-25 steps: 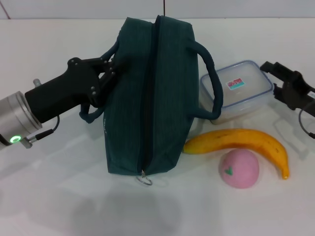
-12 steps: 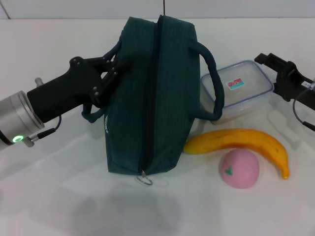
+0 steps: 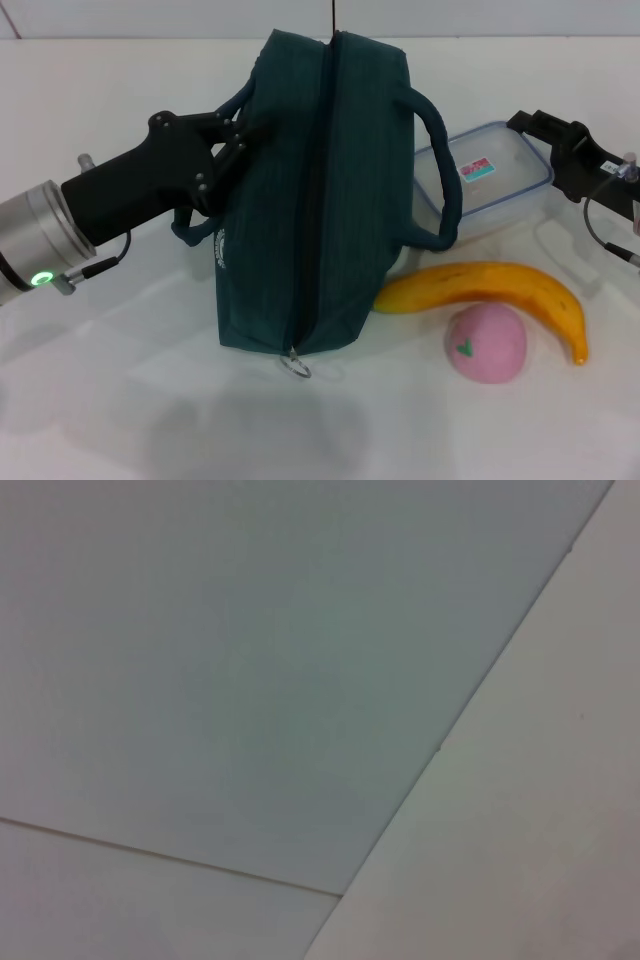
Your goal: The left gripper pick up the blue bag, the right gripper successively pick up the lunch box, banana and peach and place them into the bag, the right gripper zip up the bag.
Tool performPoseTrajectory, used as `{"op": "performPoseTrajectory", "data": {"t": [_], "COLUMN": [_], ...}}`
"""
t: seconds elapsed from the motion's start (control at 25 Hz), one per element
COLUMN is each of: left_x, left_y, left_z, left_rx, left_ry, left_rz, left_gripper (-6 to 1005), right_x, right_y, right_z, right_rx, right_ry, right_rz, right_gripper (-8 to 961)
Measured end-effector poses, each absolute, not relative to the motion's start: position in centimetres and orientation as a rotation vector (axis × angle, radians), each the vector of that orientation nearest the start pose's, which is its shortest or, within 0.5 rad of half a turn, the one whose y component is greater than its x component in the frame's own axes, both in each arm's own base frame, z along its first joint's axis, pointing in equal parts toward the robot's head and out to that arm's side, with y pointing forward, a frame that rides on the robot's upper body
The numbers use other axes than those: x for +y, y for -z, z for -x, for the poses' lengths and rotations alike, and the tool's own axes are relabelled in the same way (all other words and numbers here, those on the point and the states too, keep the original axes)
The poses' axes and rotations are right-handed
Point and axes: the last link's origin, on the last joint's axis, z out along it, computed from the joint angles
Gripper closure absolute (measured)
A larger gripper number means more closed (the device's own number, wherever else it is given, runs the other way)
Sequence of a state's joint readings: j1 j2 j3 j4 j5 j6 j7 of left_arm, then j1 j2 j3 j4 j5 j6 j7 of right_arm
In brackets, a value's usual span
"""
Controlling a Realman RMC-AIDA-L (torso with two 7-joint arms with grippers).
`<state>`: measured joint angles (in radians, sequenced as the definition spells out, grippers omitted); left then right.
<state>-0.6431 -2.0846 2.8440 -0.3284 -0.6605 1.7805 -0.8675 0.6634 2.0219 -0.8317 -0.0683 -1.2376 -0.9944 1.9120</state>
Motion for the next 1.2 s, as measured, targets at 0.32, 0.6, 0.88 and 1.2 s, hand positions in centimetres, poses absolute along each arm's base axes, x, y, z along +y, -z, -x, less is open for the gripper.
{"op": "performPoseTrajectory", "data": {"t": [0.32,0.6,0.88,1.2], "left_x": [31.3,31.0,30.8,30.5], "left_y": [0.3,0.2,0.2,0.3], "left_z": [25.9,26.4,26.6,26.8], "left_rx": [-0.381,-0.371,-0.376,-0.381], "left_ry": [1.163,1.143,1.138,1.135], "left_rz": [2.392,2.384,2.383,2.393], "left_gripper": [960,960,960,960], "right_x": [38.0,37.6,37.0,36.9], "right_y": [3.7,3.6,3.5,3.6], "right_z": [-29.4,-29.1,-28.5,-28.3], "right_rx": [1.878,1.796,1.725,1.624], "right_ry": [-1.201,-1.252,-1.309,-1.298], "right_rz": [1.615,1.659,1.699,1.746], "right_gripper": [445,647,757,758]}}
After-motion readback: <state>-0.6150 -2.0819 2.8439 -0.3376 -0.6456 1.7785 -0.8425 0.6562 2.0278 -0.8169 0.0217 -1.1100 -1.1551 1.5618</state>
